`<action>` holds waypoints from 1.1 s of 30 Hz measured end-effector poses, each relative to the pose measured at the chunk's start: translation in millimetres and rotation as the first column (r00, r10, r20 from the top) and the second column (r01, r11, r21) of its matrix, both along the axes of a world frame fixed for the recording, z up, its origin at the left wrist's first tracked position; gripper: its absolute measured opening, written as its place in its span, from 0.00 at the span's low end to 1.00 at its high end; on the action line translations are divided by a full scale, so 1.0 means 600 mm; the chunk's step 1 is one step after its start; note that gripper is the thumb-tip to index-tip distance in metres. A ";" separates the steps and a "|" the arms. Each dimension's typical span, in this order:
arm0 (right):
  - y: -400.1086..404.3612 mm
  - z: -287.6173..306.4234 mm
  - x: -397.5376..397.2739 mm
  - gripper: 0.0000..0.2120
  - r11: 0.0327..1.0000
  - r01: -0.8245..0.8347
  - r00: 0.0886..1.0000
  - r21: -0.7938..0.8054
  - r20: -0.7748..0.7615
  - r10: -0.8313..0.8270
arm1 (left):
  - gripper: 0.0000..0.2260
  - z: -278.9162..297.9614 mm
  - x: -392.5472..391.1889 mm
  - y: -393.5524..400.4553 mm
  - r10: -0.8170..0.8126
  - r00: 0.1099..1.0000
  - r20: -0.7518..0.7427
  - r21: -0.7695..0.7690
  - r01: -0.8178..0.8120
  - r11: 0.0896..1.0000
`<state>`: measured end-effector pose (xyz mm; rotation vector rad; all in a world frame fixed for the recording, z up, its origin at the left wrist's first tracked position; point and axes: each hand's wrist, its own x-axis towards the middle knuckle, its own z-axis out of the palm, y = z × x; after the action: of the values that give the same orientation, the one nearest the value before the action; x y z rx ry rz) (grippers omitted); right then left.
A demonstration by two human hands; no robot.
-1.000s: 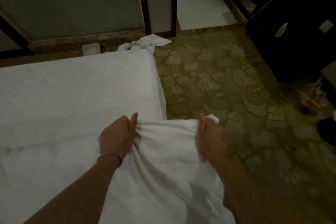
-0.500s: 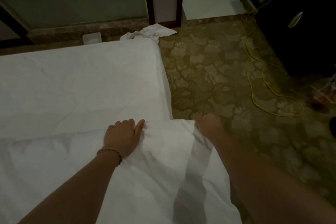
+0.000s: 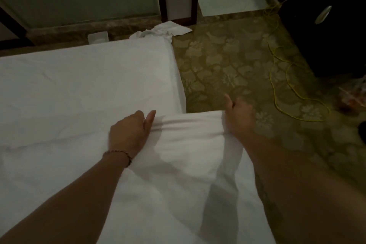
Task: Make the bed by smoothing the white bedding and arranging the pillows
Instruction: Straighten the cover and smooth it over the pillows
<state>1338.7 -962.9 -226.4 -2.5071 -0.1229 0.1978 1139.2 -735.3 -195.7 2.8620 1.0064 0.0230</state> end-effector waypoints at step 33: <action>-0.012 -0.055 -0.477 0.30 0.569 -0.746 0.606 -0.347 0.001 0.795 | 0.26 -0.101 -0.291 -0.099 -0.213 0.968 -0.135 -0.032 0.210 0.977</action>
<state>1052.6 -969.9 -259.5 -2.5948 -1.3935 0.3953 964.6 -794.4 -256.0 2.9720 0.7105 -0.2024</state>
